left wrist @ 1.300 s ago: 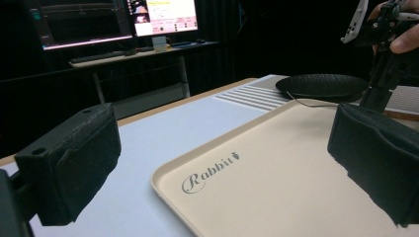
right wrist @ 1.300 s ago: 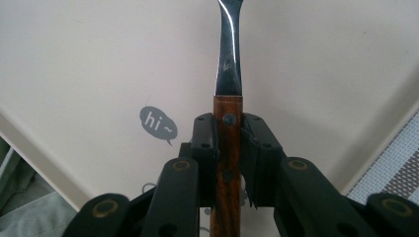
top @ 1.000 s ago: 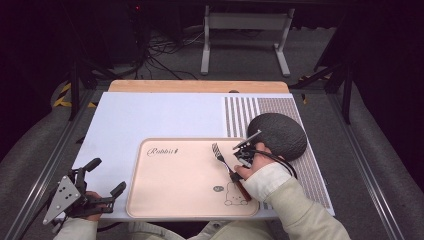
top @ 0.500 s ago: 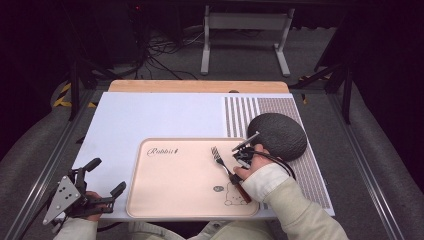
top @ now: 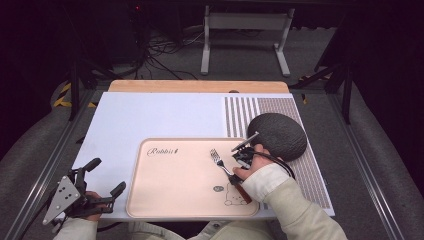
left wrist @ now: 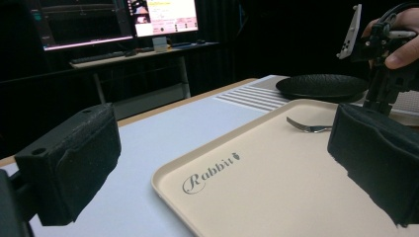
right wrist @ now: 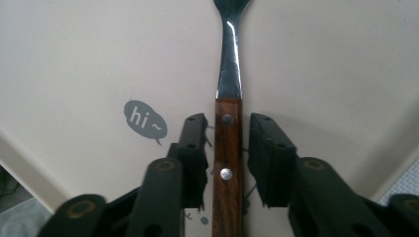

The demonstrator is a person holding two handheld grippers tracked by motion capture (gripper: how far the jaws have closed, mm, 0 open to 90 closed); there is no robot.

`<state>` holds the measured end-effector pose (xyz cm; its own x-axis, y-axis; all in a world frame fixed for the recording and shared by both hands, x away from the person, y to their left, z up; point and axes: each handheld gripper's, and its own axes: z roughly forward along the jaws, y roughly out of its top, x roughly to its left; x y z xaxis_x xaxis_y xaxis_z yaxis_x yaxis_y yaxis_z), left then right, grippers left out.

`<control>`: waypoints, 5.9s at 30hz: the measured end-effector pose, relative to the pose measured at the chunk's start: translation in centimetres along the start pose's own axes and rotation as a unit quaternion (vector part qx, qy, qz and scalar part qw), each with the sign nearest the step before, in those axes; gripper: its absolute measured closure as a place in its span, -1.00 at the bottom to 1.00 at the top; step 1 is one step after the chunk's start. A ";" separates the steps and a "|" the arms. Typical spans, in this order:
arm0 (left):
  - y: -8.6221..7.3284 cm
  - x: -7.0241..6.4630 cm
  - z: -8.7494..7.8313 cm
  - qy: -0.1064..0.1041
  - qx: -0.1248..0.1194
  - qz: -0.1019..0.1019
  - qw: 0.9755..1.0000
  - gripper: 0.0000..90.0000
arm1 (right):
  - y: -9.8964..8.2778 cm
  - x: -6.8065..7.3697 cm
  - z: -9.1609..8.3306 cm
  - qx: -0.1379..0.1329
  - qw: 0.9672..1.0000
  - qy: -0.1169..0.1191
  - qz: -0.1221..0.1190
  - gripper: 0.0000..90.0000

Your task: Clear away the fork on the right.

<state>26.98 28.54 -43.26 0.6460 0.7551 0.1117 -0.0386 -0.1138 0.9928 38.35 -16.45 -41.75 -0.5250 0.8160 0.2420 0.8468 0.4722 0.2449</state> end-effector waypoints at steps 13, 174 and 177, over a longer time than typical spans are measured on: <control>0.0 0.0 0.0 0.000 0.000 0.000 1.000 -0.99 | 0.7 0.3 -1.3 -0.083 0.991 0.015 -0.104 -0.58; 0.0 0.0 0.4 -0.005 0.001 0.000 1.000 -0.99 | -4.6 -7.4 -8.7 -0.340 0.908 -0.068 -0.234 -0.71; 0.0 0.0 0.4 -0.005 0.001 -0.001 1.000 -1.00 | -5.6 -7.9 -9.1 -0.358 0.903 -0.068 -0.228 -0.74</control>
<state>27.26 28.26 -43.26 0.6536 0.7489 0.1094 -0.0363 -0.1134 0.9929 37.01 -28.61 -36.45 -0.7485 0.6478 -0.1420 0.2478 0.4718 0.8462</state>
